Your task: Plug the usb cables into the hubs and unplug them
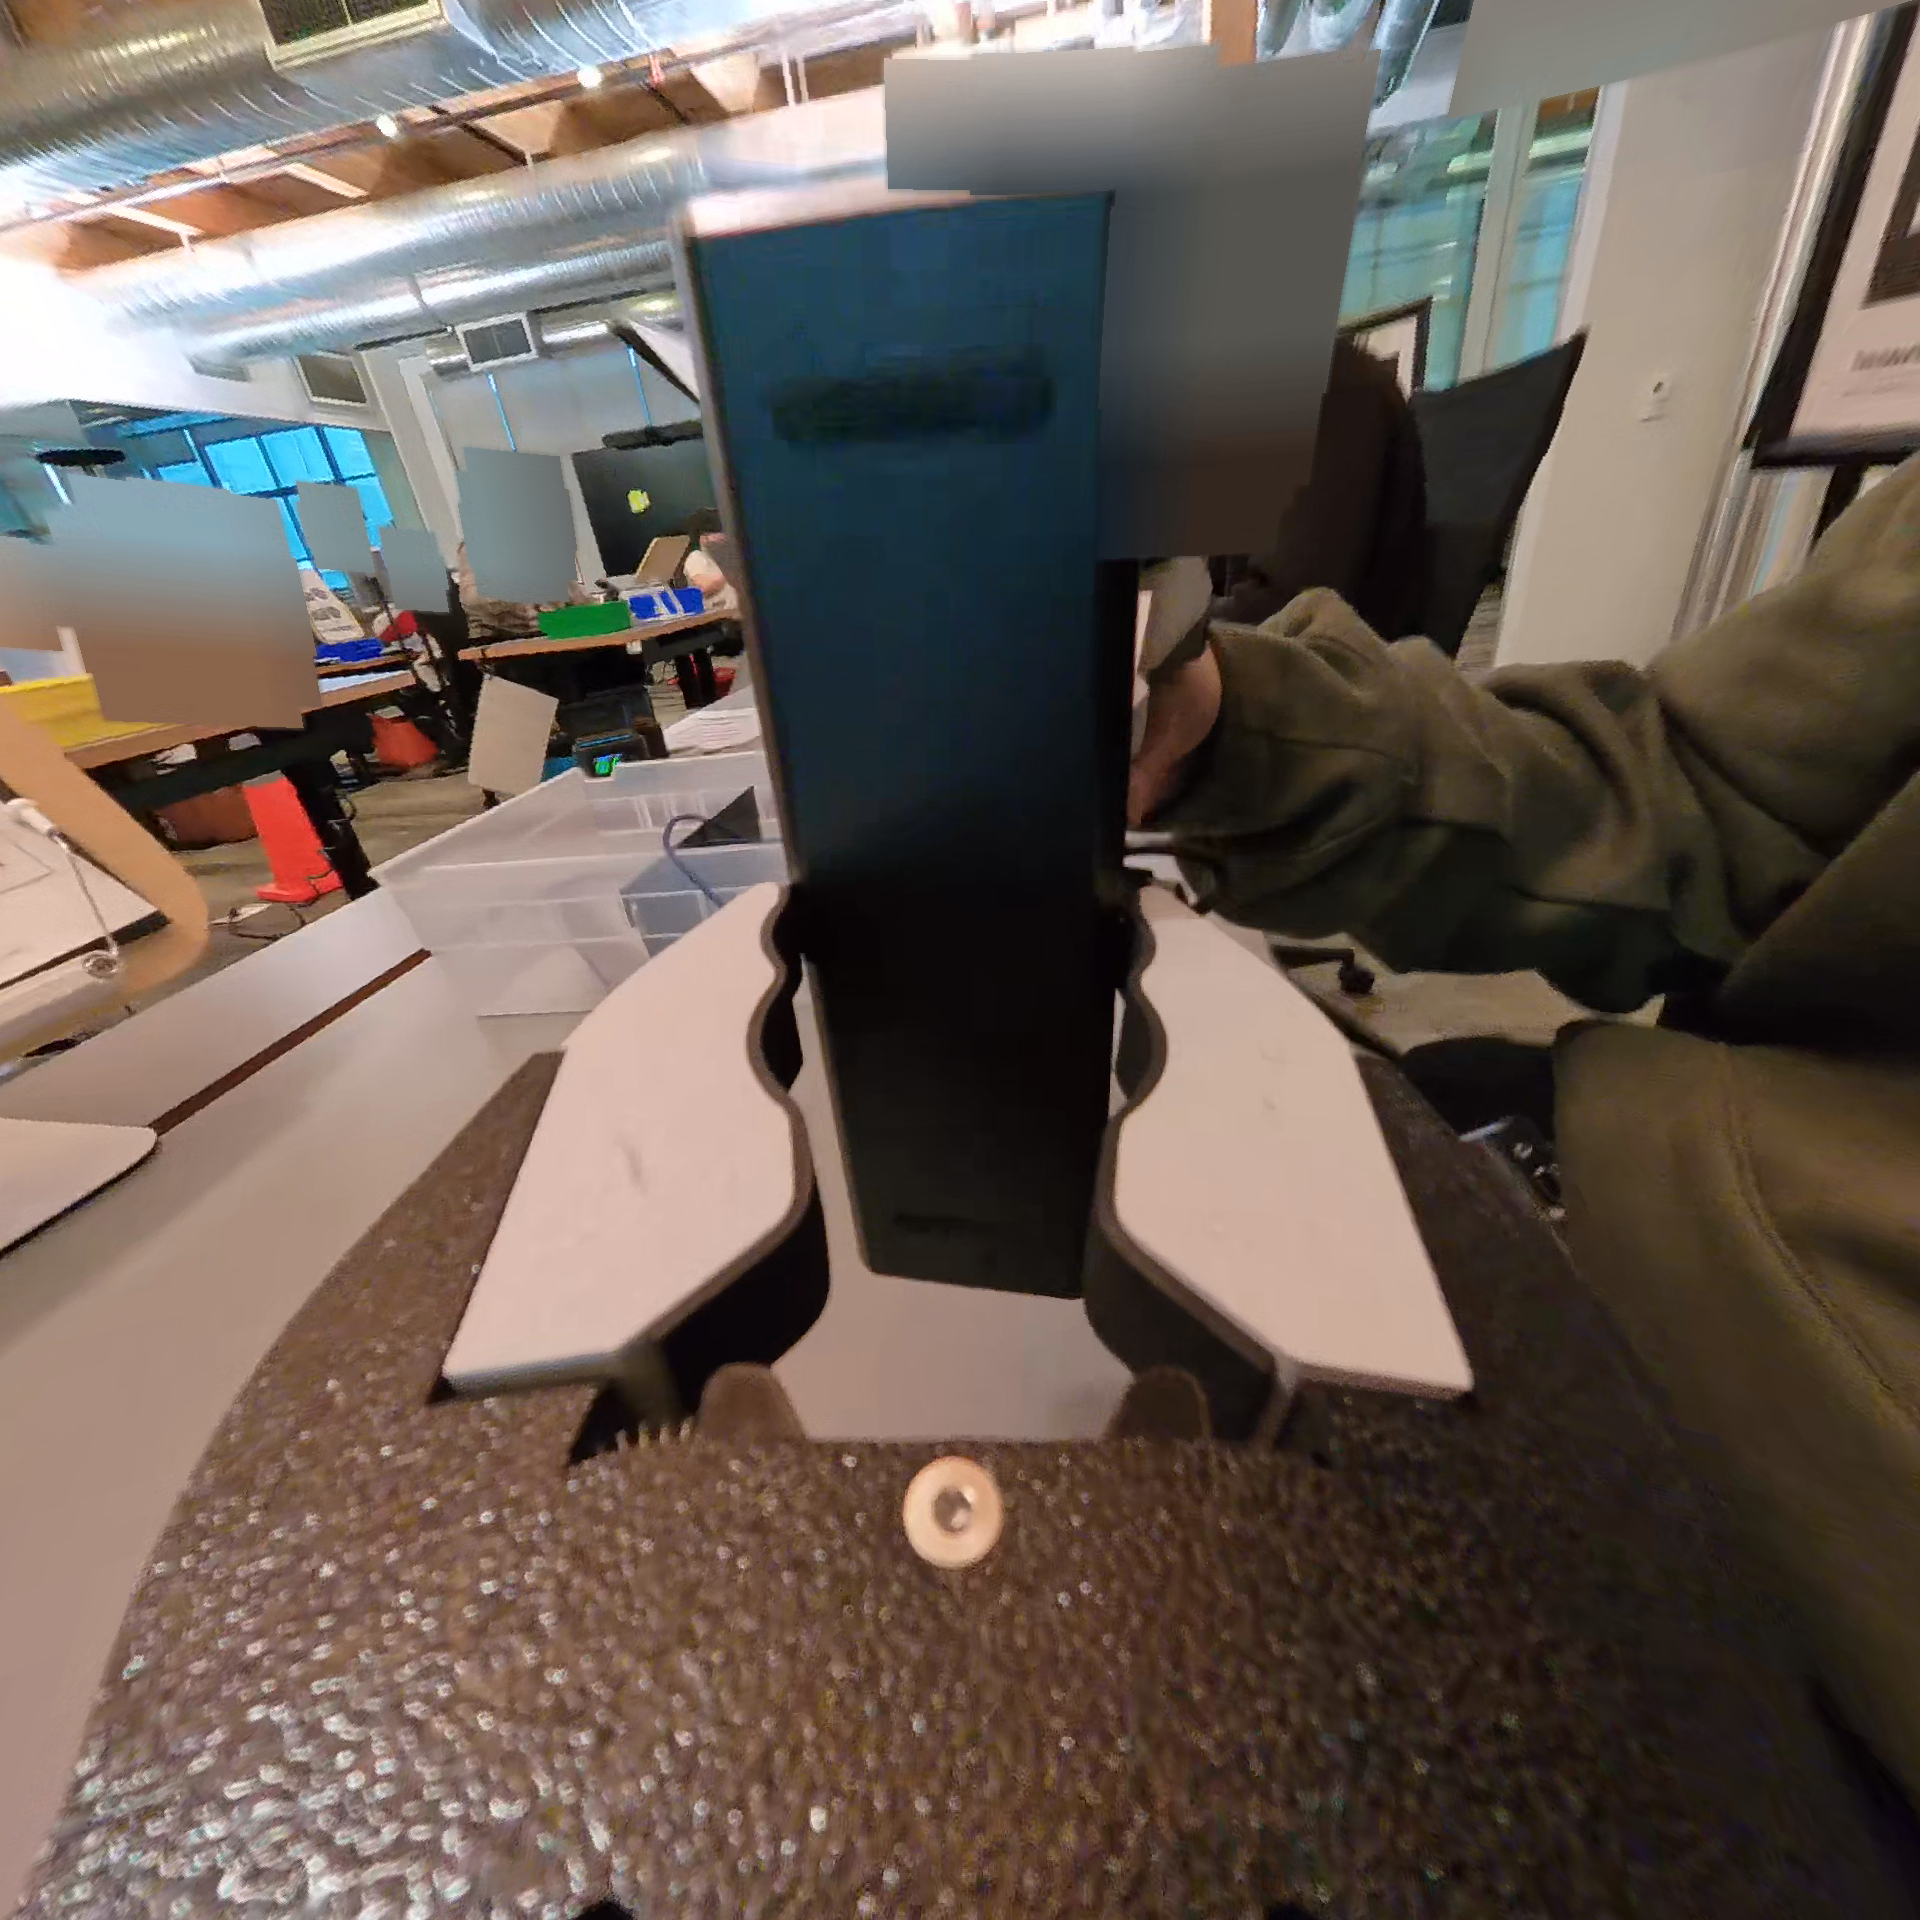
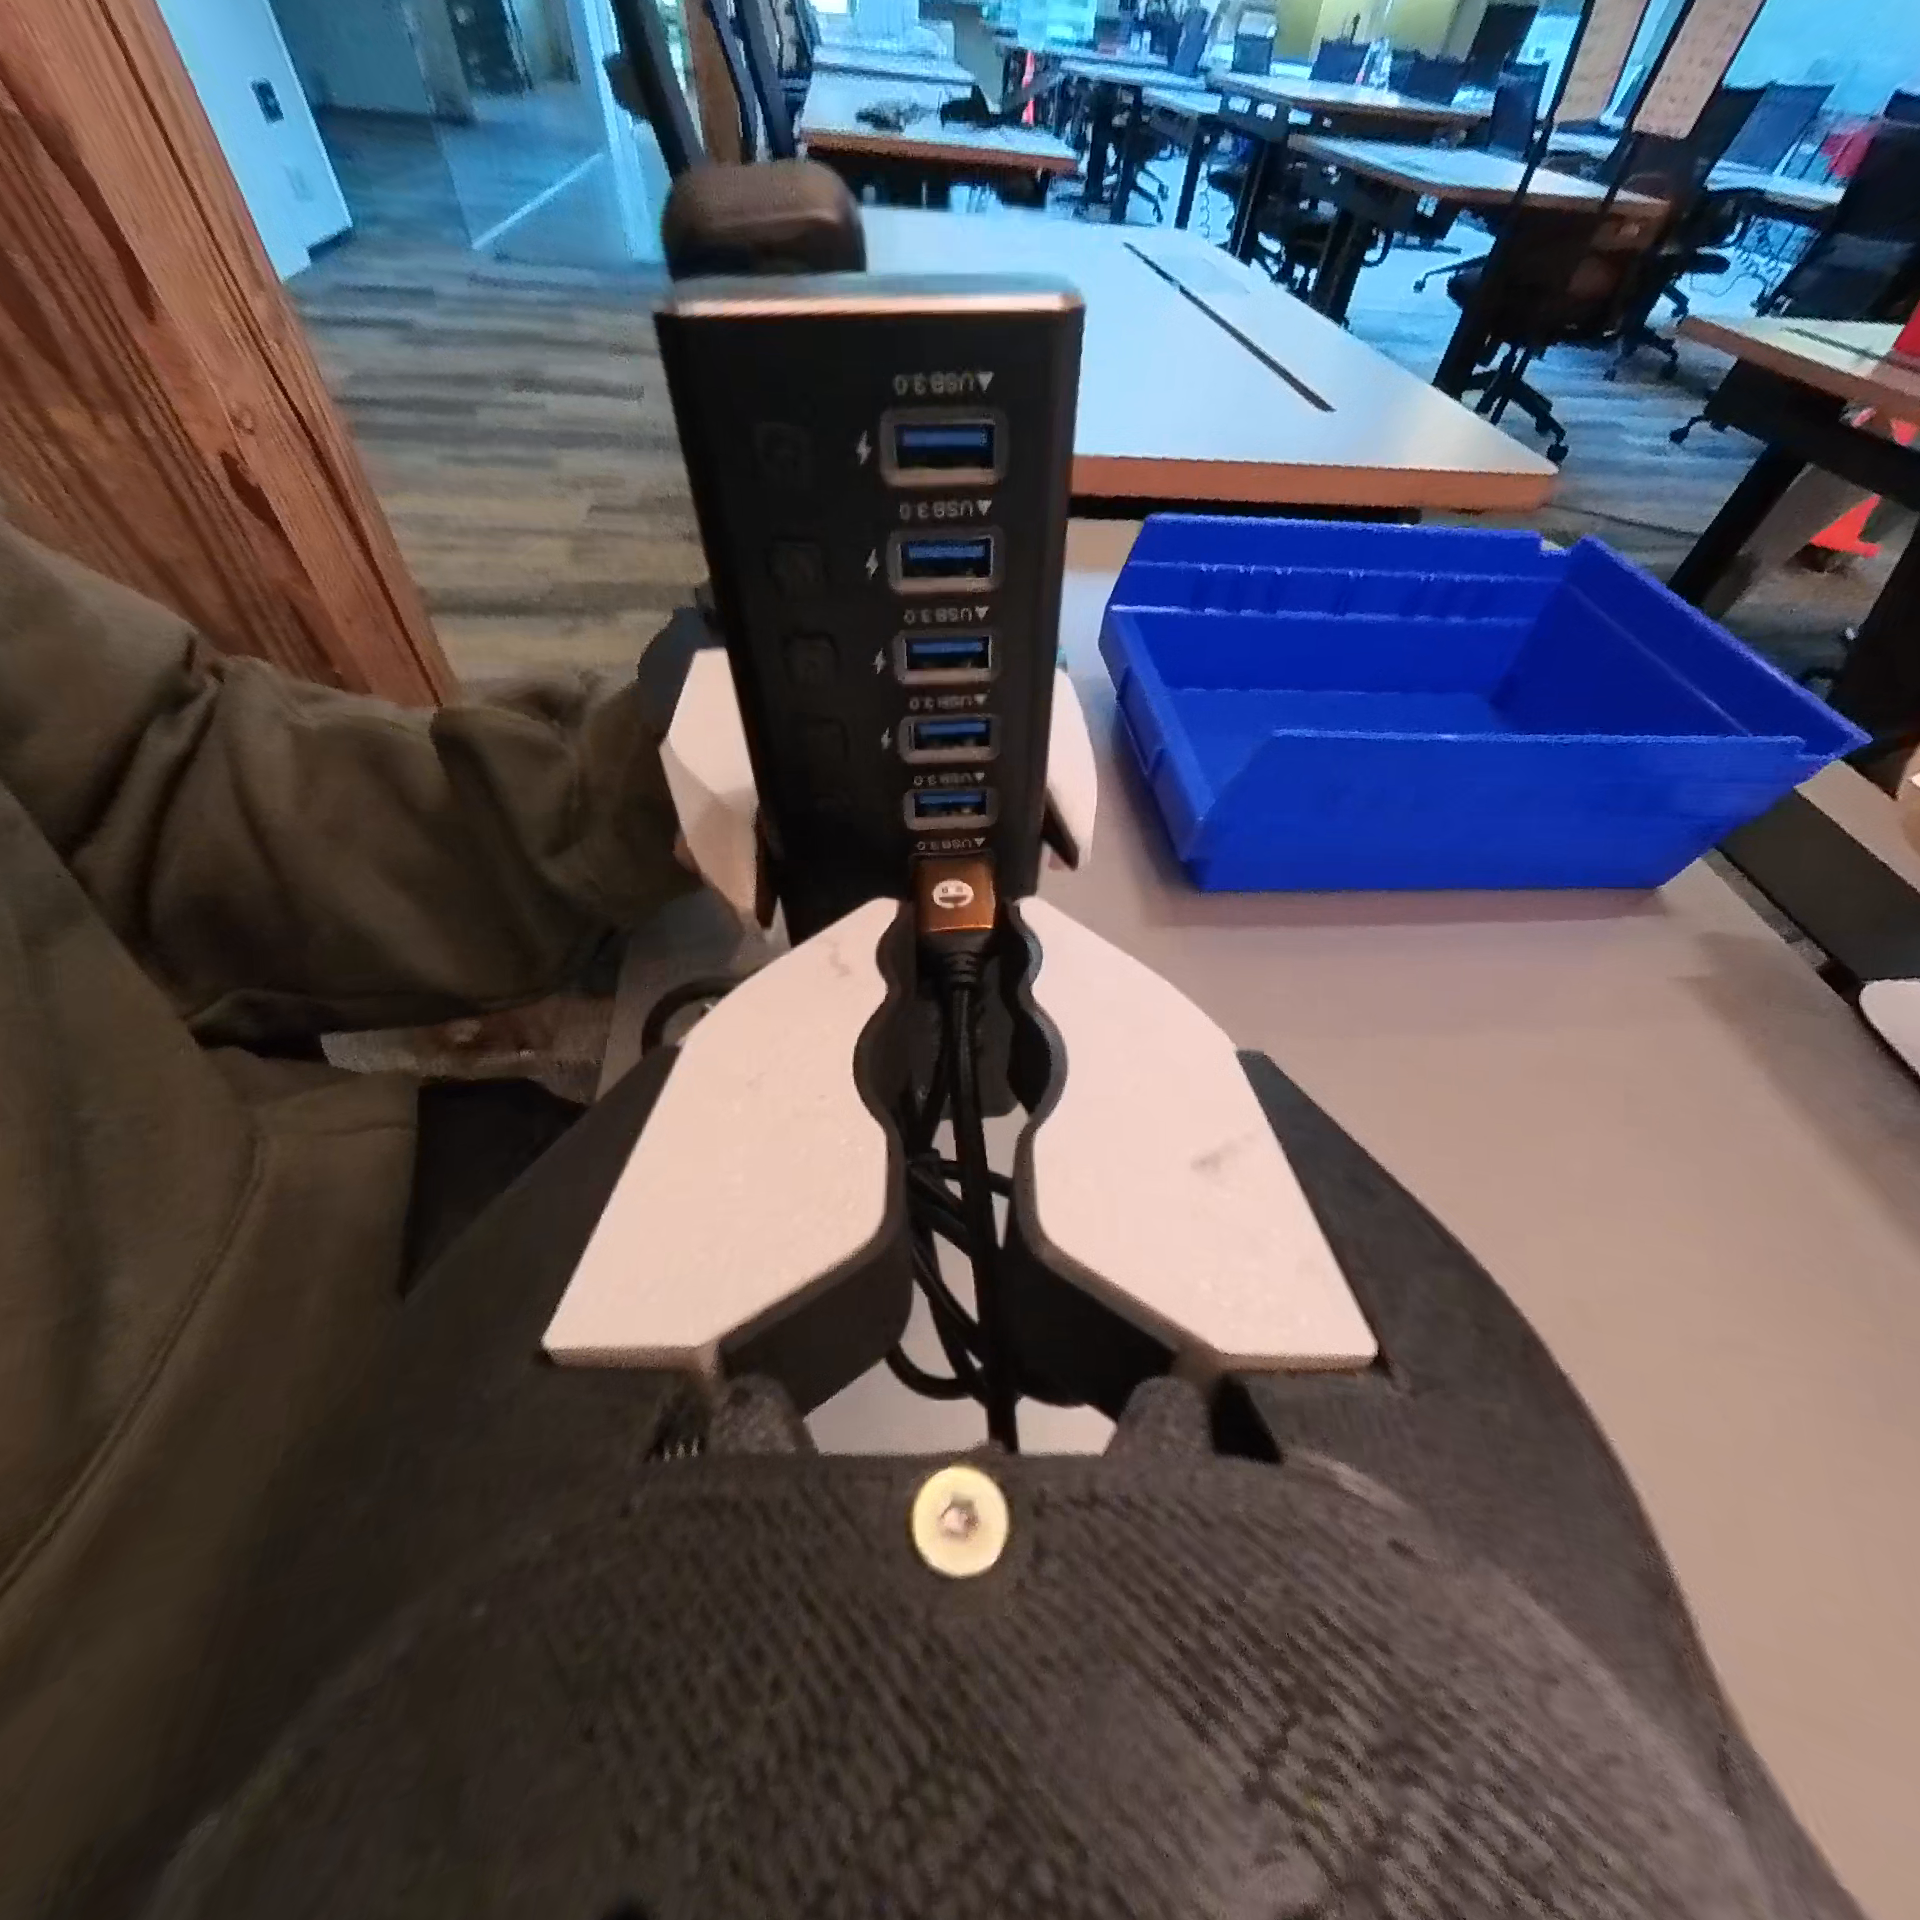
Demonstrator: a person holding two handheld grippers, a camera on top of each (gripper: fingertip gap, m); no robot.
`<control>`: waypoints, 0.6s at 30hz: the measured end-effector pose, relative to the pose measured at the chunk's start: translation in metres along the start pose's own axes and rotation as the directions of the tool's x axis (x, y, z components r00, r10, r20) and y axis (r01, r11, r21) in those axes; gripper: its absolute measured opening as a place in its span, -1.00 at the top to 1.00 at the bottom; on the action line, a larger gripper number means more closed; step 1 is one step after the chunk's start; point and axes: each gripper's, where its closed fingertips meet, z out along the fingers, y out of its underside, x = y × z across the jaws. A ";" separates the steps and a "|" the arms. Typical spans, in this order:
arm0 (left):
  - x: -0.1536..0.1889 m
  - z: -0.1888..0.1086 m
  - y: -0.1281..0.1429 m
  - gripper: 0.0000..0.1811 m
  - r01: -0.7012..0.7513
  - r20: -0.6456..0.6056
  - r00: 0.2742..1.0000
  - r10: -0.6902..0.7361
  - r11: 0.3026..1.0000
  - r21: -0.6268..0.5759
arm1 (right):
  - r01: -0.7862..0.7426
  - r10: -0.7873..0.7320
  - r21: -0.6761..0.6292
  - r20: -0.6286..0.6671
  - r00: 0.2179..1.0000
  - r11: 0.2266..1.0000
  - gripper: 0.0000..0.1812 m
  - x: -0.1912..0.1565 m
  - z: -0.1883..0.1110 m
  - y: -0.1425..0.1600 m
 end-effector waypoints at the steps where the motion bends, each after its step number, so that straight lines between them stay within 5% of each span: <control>1: 0.001 -0.001 -0.005 0.37 0.019 -0.012 1.000 -0.019 0.999 0.030 | 0.013 -0.013 -0.017 0.007 1.000 1.000 0.83 -0.001 0.001 0.002; 6: 0.002 -0.003 0.005 0.37 -0.074 -0.006 0.997 0.073 0.994 -0.079 | 0.048 -0.047 -0.089 0.012 0.999 0.995 0.83 -0.001 0.004 0.011; 18: 0.004 0.005 -0.005 0.38 -0.105 0.008 0.994 0.106 0.993 -0.048 | 0.116 -0.118 -0.117 -0.007 0.993 0.986 0.84 -0.002 -0.011 0.003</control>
